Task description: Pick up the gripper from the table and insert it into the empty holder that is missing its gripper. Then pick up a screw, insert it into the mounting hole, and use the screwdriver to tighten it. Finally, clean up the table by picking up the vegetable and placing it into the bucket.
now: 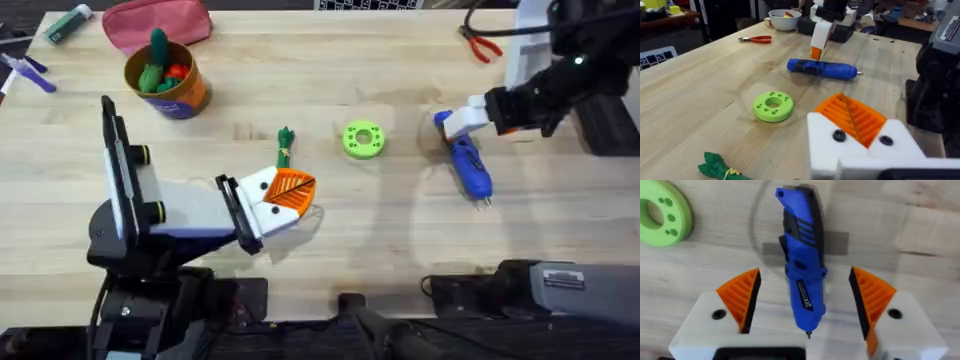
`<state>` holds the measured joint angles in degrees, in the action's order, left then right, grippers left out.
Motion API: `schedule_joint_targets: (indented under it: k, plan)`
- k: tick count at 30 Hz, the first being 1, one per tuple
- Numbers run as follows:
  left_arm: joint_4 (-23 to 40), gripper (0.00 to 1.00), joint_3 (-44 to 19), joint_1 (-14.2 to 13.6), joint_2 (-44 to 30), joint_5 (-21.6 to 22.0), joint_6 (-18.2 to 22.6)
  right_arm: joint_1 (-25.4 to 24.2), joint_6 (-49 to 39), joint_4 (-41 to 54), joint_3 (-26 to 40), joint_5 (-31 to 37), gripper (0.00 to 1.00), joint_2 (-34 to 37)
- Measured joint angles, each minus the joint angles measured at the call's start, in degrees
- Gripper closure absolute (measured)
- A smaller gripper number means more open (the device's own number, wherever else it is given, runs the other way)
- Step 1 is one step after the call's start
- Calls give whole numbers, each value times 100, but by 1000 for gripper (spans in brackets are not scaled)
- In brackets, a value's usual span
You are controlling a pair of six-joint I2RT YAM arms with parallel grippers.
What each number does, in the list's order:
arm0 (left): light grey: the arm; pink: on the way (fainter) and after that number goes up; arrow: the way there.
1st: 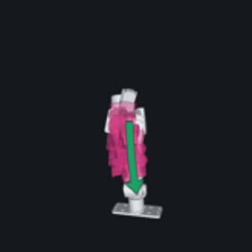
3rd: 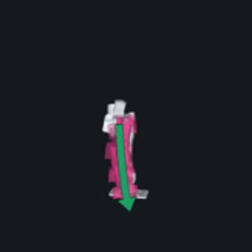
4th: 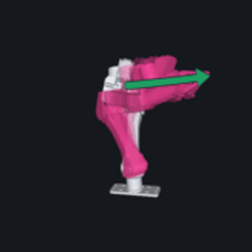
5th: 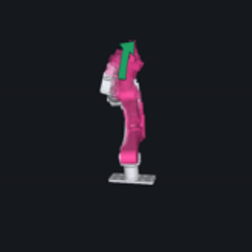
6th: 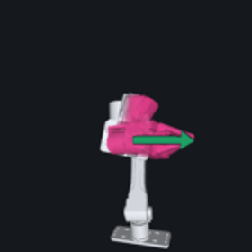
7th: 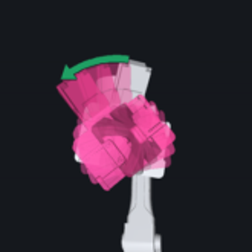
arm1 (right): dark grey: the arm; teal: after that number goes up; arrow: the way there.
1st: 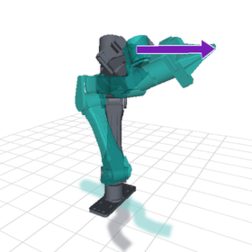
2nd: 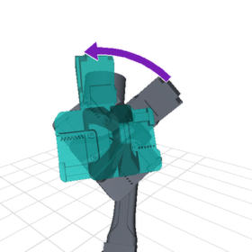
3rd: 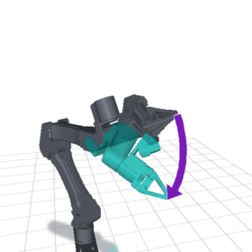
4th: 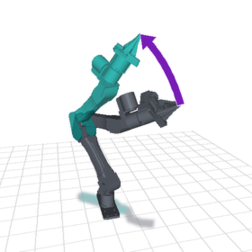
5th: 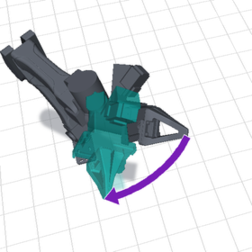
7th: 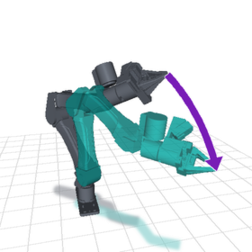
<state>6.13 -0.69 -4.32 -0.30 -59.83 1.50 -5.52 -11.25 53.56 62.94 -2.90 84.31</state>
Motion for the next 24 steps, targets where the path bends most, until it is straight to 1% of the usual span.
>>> schedule_joint_targets:
  k: [4,8,15,24]
  plan:
    - [0,980,0,0,1,0,0,7,-299,-207,0,28,8,156]
    - [0,980,0,0,-2,2,0,58,-394,-254,0,163,8,293]
    - [0,980,0,0,1,1,0,298,-245,-260,0,439,8,592]
    - [0,980,0,0,0,2,0,487,-94,-312,-2,525,8,977]
